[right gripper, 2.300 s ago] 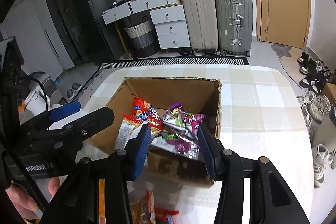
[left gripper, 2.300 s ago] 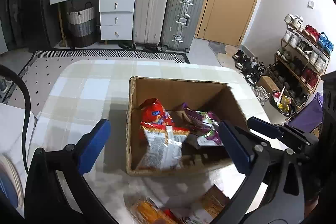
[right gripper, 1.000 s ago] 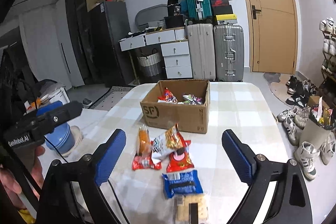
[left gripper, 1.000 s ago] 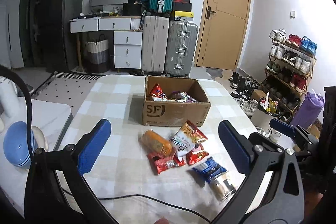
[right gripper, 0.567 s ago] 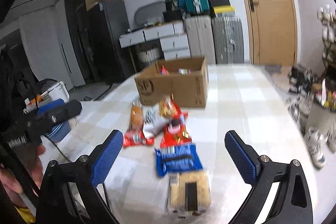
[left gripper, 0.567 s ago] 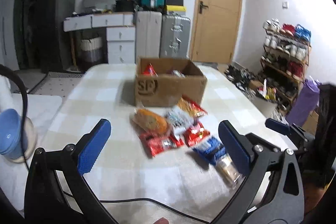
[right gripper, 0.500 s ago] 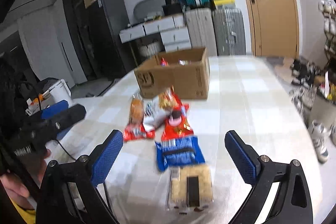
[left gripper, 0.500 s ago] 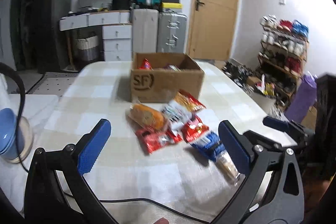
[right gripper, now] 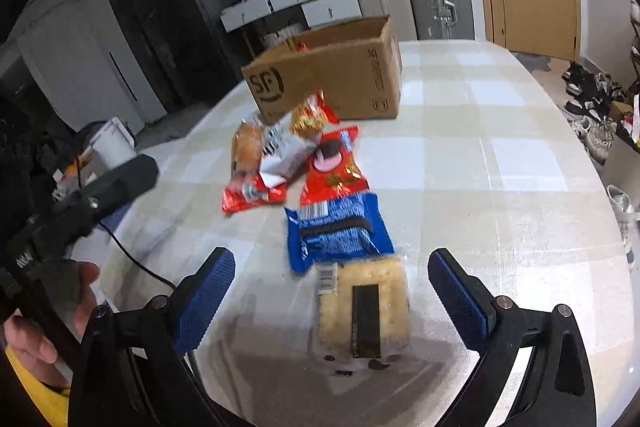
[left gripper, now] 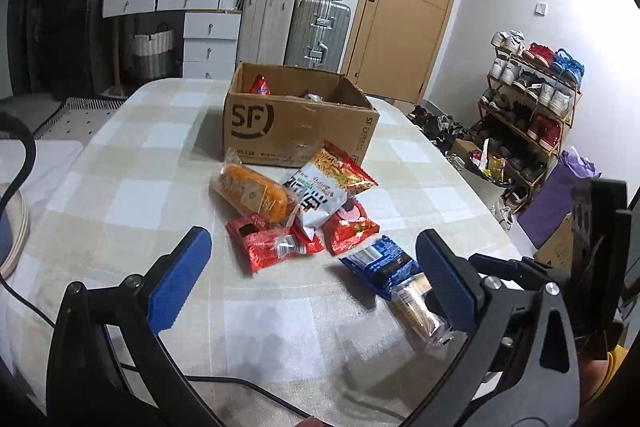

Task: Organize snacks
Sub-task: 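Grasp the cracker pack with the right gripper while the left grasps the blue cookie pack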

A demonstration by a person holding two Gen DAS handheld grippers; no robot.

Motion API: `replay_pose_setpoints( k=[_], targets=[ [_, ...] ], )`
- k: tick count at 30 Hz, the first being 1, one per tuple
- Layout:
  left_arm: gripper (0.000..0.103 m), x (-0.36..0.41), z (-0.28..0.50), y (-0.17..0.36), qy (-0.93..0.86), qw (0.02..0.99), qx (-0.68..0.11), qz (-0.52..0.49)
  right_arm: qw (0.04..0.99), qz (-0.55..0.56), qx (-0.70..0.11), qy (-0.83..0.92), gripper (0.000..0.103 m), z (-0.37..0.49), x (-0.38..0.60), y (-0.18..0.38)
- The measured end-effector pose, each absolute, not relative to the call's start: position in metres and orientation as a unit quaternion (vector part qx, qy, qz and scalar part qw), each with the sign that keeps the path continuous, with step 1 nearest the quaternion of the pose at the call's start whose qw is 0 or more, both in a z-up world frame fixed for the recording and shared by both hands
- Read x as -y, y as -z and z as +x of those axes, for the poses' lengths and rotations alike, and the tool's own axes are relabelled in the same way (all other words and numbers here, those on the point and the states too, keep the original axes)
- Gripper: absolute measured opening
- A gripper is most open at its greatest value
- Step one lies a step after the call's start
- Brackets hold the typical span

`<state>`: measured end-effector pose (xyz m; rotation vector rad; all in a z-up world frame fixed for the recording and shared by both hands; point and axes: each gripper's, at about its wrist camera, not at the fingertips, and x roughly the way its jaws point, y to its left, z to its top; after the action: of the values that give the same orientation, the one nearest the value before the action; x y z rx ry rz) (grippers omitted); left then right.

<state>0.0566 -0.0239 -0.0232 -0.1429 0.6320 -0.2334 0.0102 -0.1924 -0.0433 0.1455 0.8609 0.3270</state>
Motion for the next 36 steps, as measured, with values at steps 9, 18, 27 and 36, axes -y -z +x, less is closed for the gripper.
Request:
replay_pose_setpoints(
  k=[9,18,27,36],
  targets=[
    [0.102,0.019,0.061,0.037,0.102,0.939,-0.319,-0.073,0.885,0.018,-0.449,-0.122,0.099,0.012,0.192,0.062],
    [0.102,0.012,0.060,0.040,0.100,0.938,-0.319,-0.086,0.864,-0.031,-0.490,-0.116,0.099,0.023,0.180,0.088],
    [0.102,0.010,0.058,0.042,0.103,0.937,-0.323,-0.088,0.869,-0.062,-0.476,-0.124,0.059,0.017,0.173,0.087],
    [0.102,0.025,0.065,0.058,0.106,0.926,-0.354,-0.076,0.872,-0.042,-0.471,-0.132,0.058,0.013,0.182,0.077]
  ],
)
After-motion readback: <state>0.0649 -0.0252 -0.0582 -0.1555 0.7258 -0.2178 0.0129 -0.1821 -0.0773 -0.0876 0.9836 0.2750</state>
